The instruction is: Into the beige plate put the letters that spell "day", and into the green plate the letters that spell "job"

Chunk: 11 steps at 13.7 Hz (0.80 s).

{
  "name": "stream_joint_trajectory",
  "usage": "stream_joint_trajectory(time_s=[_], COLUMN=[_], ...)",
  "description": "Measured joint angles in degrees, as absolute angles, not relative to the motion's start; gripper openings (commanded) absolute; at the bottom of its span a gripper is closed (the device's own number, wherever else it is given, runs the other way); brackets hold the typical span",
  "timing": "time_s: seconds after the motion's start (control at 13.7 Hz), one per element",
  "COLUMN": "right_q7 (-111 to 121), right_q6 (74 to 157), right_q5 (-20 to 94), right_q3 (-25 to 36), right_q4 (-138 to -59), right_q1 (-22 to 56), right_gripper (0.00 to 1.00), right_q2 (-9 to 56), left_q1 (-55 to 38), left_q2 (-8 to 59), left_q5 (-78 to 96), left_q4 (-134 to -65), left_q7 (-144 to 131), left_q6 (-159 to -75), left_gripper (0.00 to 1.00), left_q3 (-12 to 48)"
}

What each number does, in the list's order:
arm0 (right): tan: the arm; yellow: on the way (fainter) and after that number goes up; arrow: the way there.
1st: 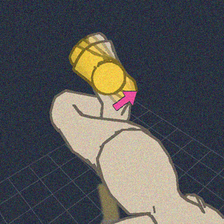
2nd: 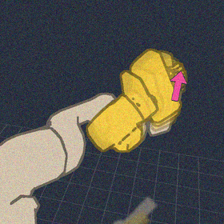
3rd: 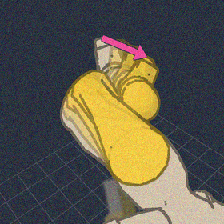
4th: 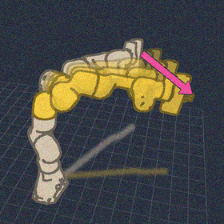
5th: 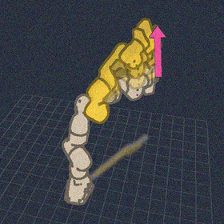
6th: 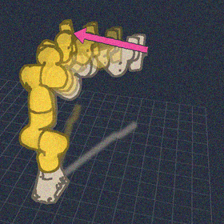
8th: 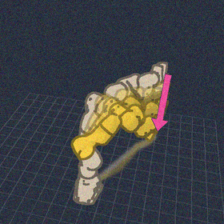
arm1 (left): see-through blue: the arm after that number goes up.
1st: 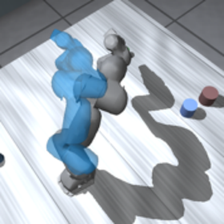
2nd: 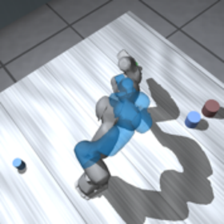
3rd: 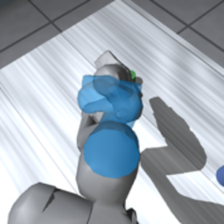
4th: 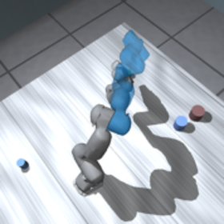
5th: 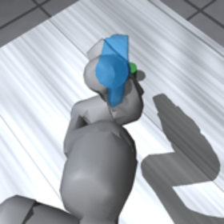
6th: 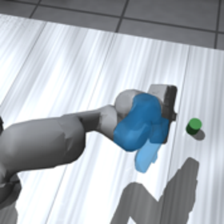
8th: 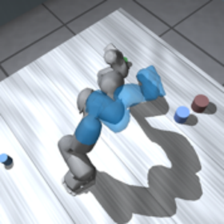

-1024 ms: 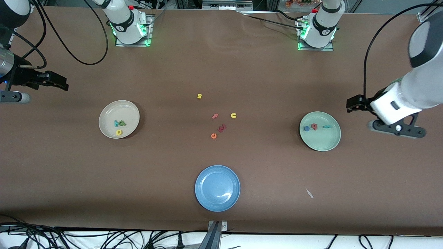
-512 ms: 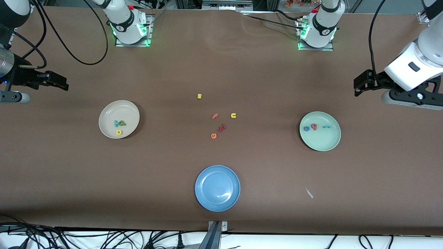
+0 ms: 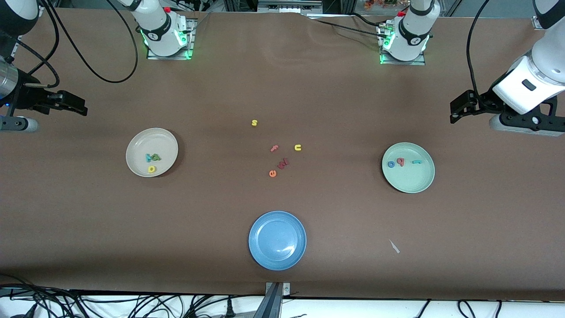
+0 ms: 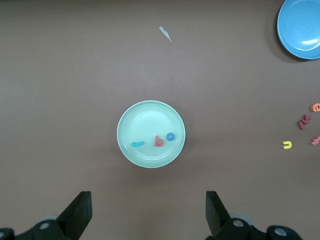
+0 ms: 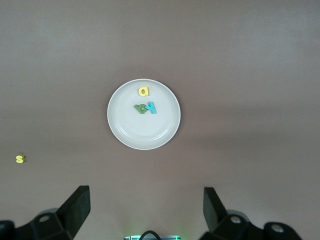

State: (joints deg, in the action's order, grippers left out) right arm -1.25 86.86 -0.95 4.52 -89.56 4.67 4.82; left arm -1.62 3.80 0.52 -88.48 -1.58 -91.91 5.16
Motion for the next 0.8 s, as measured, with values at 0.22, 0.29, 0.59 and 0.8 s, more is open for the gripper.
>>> stream_joint_trajectory(time_s=[0.22,0.29,0.59,0.8], right_q7=[-1.2,-1.2,-1.2,-1.2], right_q6=[86.6,86.3,86.2,86.1], right_q5=[-0.9,-0.9,-0.9,-0.9], right_q3=[4.5,4.5,4.5,4.5], right_q4=[-89.6,-89.6,-89.6,-89.6], right_q1=[4.7,4.7,4.7,4.7], right_gripper=[1.00,1.00,1.00,1.00], right_q2=[4.8,4.8,4.8,4.8], left_q1=[-1.6,-1.5,-1.4,-1.5], left_q2=[3.6,3.5,2.8,0.6], left_q5=[0.5,0.5,0.5,0.5], left_q4=[-88.9,-88.9,-89.5,-91.9], left_q7=[0.3,0.6,1.5,1.5], left_q6=[-91.8,-91.6,-90.4,-90.4], left_gripper=[1.00,1.00,1.00,1.00], left_q3=[4.3,3.9,2.4,2.4])
